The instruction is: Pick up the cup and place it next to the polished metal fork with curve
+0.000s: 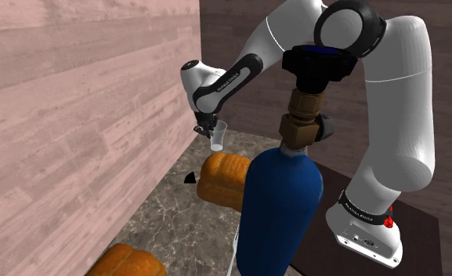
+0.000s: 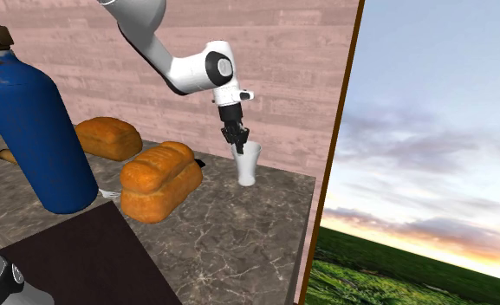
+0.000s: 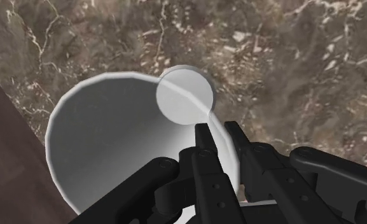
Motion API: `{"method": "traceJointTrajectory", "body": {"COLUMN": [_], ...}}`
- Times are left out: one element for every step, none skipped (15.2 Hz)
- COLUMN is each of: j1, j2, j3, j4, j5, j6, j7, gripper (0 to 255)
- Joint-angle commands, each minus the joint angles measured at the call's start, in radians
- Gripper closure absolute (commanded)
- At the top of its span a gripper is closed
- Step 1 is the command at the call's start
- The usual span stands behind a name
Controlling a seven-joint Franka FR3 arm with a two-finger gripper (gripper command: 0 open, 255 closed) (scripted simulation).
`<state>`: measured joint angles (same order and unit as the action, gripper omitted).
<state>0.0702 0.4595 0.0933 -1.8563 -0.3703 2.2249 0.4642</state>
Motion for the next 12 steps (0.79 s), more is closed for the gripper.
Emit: {"method": "traceJointTrajectory", "body": {"j1": [-0.002,-0.002,-0.003,-0.003,-0.004,-0.004,-0.005,-0.005,-0.005,-0.006,-0.006,-0.006], "j2": [-0.017,-0.025,-0.033,-0.040,-0.048,-0.056,-0.063,-0.070,-0.077,-0.084,-0.091,-0.097], "j3": [0.002,0.004,0.005,0.006,0.007,0.008,0.009,0.010,0.011,0.012,0.013,0.014], "j4": [0.002,0.004,0.007,0.009,0.012,0.015,0.019,0.022,0.026,0.030,0.034,0.038], "j5": [0.006,0.009,0.011,0.014,0.017,0.020,0.023,0.026,0.028,0.031,0.034,0.036], "j6": [-0.018,-0.028,-0.037,-0.047,-0.057,-0.067,-0.078,-0.088,-0.098,-0.108,-0.119,-0.129], "j7": [-0.008,-0.012,-0.015,-0.019,-0.023,-0.027,-0.030,-0.034,-0.038,-0.041,-0.045,-0.049], "gripper": [255,255,255,255,255,255,255,255,255,255,255,255]}}
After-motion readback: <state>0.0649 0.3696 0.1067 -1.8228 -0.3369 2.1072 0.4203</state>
